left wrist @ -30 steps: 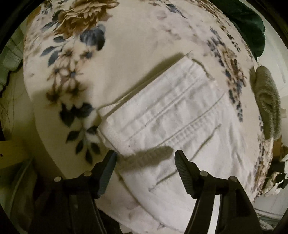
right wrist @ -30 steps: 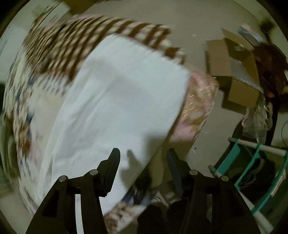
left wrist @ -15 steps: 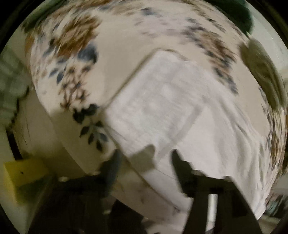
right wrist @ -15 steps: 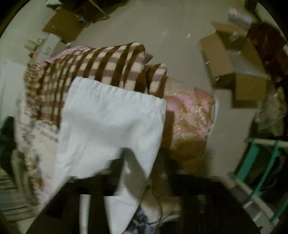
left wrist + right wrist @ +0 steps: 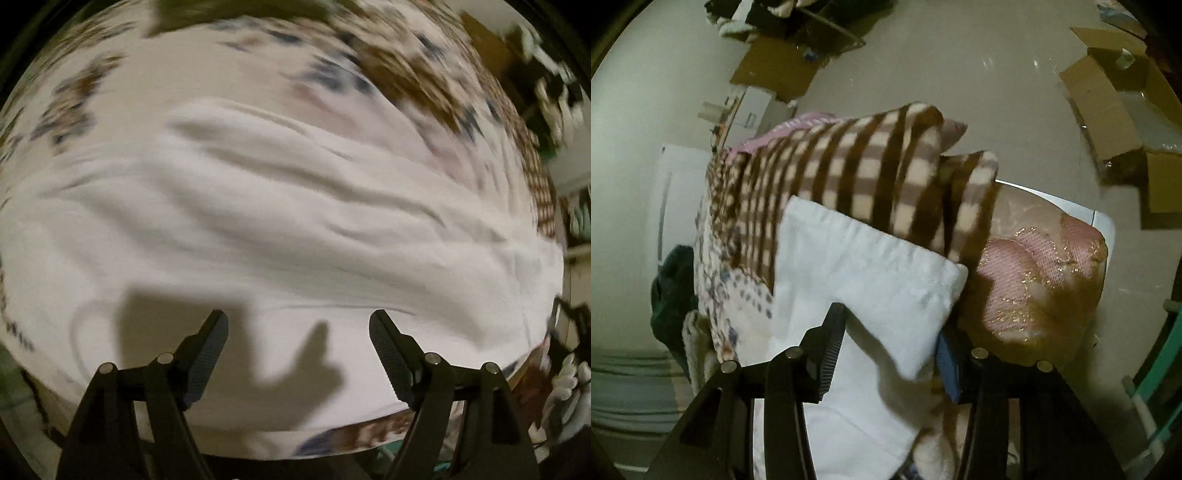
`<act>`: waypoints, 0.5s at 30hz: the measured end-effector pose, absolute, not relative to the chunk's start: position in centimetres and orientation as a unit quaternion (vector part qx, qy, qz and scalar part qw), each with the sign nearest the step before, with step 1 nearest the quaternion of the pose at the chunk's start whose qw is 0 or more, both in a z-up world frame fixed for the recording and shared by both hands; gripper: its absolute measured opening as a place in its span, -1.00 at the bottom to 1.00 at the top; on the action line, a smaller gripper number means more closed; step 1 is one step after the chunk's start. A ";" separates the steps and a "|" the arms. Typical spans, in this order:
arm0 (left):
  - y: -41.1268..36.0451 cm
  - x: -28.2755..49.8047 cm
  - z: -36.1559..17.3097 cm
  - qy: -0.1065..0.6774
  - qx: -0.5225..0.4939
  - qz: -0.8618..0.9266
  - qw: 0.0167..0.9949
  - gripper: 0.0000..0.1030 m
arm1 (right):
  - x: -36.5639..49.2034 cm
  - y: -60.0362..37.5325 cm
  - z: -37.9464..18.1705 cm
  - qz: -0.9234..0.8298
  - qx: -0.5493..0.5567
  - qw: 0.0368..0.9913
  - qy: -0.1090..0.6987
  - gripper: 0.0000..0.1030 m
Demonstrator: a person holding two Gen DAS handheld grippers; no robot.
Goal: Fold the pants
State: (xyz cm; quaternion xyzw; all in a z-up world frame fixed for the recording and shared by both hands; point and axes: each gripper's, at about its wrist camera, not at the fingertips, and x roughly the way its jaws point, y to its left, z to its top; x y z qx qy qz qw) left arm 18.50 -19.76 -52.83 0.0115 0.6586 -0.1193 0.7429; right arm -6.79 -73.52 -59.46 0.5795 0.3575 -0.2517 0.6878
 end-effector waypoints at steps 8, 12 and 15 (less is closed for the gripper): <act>-22.9 19.3 -58.5 0.696 0.026 -0.138 0.704 1.00 | -6.3 -73.2 -62.0 -0.206 0.580 0.697 0.368 0.28; -23.7 20.1 -59.3 0.697 0.055 -0.116 0.705 1.00 | -5.1 -73.9 -61.1 -0.176 0.609 0.710 0.306 0.28; -23.6 20.2 -59.4 0.691 0.047 -0.105 0.714 1.00 | -3.8 -73.2 -60.3 -0.155 0.590 0.732 0.304 0.25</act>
